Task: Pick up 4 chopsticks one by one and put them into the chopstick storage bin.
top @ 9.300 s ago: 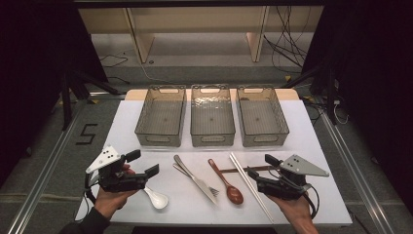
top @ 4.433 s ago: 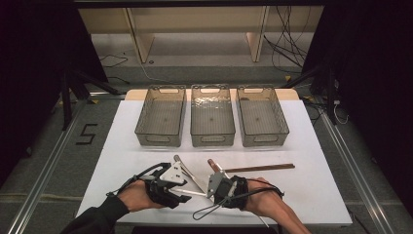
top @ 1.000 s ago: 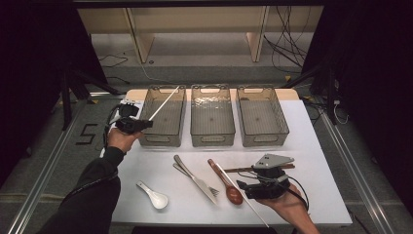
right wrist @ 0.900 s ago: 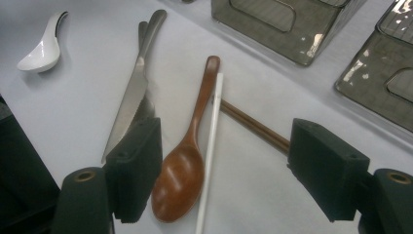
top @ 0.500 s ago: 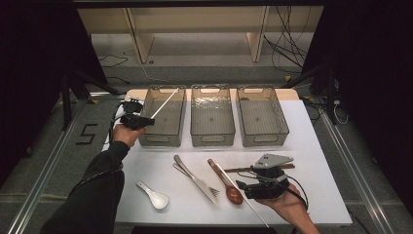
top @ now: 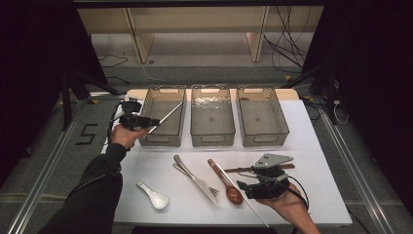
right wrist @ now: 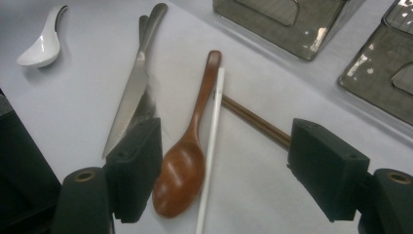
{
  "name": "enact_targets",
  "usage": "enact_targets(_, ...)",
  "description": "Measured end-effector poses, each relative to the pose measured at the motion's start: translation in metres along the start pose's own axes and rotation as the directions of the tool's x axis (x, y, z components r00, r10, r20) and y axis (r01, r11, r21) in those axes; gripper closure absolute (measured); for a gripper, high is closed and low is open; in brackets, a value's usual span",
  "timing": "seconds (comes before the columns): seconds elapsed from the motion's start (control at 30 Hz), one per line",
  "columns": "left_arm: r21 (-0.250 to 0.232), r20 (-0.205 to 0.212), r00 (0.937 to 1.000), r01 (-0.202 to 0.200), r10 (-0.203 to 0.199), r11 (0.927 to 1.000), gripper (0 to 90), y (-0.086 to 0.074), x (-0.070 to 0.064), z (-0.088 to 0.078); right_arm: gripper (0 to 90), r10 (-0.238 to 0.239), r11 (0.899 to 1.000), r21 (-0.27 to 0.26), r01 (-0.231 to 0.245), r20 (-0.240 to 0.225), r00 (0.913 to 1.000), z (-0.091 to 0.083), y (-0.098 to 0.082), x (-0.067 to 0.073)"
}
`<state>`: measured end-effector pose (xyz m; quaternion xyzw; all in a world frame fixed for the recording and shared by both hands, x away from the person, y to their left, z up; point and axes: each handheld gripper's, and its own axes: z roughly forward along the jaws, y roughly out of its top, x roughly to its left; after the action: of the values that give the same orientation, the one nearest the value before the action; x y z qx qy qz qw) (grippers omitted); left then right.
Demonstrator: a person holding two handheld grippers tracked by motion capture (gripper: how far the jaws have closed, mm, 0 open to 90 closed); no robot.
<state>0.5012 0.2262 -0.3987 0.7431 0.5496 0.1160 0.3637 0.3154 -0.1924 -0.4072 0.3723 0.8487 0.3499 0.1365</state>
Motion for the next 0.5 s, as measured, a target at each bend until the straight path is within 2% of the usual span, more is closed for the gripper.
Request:
enact_targets(0.1,-0.033,0.046,0.9982,-0.038,0.039,0.9988,29.8,-0.006,-0.012,-0.014,29.4,0.002,1.0,0.017,-0.002,0.006,1.0,0.001,0.0,-0.001)
enact_targets(0.17,-0.051,0.085,0.9945,-0.057,0.061,0.997,27.0,-0.012,-0.02,-0.024,29.2,0.006,0.999,0.033,-0.006,0.011,0.9999,0.001,-0.001,-0.002)
enact_targets(0.3,-0.052,0.103,0.9877,-0.113,0.118,0.9922,25.1,-0.022,-0.031,-0.036,29.2,0.02,0.998,0.066,-0.021,0.01,0.9997,0.003,-0.002,-0.004)
enact_targets(0.37,-0.062,0.126,0.9847,-0.113,0.12,0.9917,24.6,-0.029,-0.035,-0.042,28.9,0.017,0.997,0.08,-0.018,0.013,0.9998,0.005,-0.002,-0.003)
enact_targets(0.5,-0.08,0.161,0.9749,-0.143,0.154,0.9865,21.6,-0.04,-0.047,-0.05,28.3,0.019,0.994,0.106,-0.02,0.016,0.9997,0.008,-0.002,-0.003)
